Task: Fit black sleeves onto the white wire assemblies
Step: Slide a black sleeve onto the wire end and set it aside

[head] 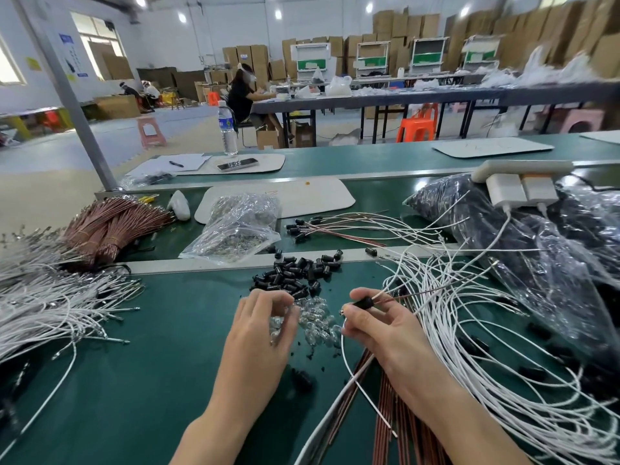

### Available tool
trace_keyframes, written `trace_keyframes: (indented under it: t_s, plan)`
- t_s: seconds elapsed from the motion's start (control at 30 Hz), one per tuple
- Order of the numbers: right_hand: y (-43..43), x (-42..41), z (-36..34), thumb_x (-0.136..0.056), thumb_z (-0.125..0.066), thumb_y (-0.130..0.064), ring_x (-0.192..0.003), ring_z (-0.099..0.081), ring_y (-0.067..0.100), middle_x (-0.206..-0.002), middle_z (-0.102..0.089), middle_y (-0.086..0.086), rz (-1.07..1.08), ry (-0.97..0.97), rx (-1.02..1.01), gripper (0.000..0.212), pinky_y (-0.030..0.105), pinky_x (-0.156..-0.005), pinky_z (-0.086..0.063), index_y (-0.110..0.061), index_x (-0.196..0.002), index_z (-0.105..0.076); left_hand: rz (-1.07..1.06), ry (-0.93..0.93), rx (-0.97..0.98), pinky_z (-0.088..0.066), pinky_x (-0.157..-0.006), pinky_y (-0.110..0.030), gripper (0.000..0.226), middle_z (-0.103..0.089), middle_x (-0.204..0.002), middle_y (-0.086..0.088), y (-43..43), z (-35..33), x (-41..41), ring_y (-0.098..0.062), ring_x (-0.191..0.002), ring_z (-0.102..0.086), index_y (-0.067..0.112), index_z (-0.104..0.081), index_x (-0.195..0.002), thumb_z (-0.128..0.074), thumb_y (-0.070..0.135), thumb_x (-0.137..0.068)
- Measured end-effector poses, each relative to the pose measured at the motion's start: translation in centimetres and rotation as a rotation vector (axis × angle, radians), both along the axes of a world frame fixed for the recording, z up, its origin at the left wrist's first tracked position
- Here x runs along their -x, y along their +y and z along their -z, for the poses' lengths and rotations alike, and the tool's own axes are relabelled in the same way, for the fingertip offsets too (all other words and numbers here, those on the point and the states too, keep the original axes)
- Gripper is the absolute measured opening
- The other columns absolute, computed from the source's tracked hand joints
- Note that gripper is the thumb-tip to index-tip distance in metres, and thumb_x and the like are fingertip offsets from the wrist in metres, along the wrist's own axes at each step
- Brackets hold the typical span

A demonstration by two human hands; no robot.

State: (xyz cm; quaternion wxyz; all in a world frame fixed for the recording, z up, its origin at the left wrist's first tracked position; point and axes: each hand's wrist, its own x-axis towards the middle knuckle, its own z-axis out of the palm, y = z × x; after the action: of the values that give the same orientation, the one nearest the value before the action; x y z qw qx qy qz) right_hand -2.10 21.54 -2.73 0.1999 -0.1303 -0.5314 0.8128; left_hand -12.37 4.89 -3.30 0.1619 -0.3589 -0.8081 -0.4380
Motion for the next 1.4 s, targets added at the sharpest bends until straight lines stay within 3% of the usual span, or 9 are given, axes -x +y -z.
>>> trace_keyframes:
  t_s: [0.17, 0.37, 0.5, 0.6, 1.13, 1.4]
  plan:
    - [0.1, 0.3, 0.1, -0.073, -0.082, -0.012, -0.076, -0.07, 0.019, -0.081, -0.07, 0.009, -0.072, 0.061, 0.144, 0.019, 0.03, -0.078, -0.059, -0.022, -0.09, -0.079, 0.146, -0.386, -0.293, -0.045, -0.061, -0.013, 0.015, -0.065, -0.08, 0.012, 1.2, -0.5, -2.4, -0.006, -0.066, -0.059, 0.041, -0.058, -0.09, -0.059, 0.027, -0.095]
    - [0.2, 0.3, 0.0, -0.079, -0.075, -0.002, -0.075, -0.071, 0.02, -0.082, -0.07, 0.012, -0.108, 0.097, 0.294, 0.021, 0.032, -0.075, -0.06, -0.017, -0.091, -0.079, 0.276, -0.56, -0.358, -0.054, -0.073, -0.018, 0.03, -0.074, -0.089, 0.008, 2.3, -0.8, -3.3, -0.007, -0.08, -0.07, 0.04, -0.068, -0.096, -0.062, 0.011, -0.098]
    - [0.2, 0.2, -0.1, -0.078, -0.074, -0.001, -0.074, -0.072, 0.022, -0.082, -0.071, 0.014, -0.121, 0.108, 0.356, 0.028, 0.031, -0.074, -0.06, -0.009, -0.105, -0.067, 0.318, -0.571, -0.343, -0.056, -0.082, -0.02, 0.027, -0.075, -0.098, 0.005, 2.4, -0.6, -3.4, -0.012, -0.094, -0.072, 0.038, -0.07, -0.099, -0.067, 0.011, -0.096]
    - [-0.1, 0.1, -0.2, -0.076, -0.075, -0.001, -0.073, -0.072, 0.021, -0.083, -0.071, 0.014, -0.128, 0.105, 0.361, 0.029, 0.029, -0.072, -0.06, -0.01, -0.103, -0.067, 0.33, -0.58, -0.363, -0.056, -0.082, -0.02, 0.026, -0.076, -0.1, 0.005, 2.3, -0.5, -3.5, -0.013, -0.097, -0.072, 0.037, -0.07, -0.098, -0.069, 0.011, -0.094]
    - [-0.3, 0.2, -0.2, -0.076, -0.075, 0.0, -0.074, -0.072, 0.022, -0.085, -0.071, 0.016, -0.106, 0.079, 0.358, 0.031, 0.029, -0.071, -0.061, -0.008, -0.105, -0.066, 0.342, -0.532, -0.378, -0.055, -0.08, -0.018, 0.028, -0.076, -0.095, 0.005, 2.3, -0.2, -3.5, -0.013, -0.09, -0.073, 0.033, -0.069, -0.094, -0.07, 0.006, -0.092]
    - [-0.4, 0.2, -0.2, -0.073, -0.078, -0.002, -0.076, -0.073, 0.022, -0.085, -0.071, 0.014, -0.098, 0.072, 0.336, 0.021, 0.028, -0.073, -0.06, -0.018, -0.086, -0.08, 0.353, -0.389, -0.276, -0.054, -0.085, -0.015, 0.03, -0.074, -0.1, 0.014, 1.8, 0.2, -2.8, -0.008, -0.097, -0.072, 0.036, -0.067, -0.1, -0.069, 0.007, -0.092]
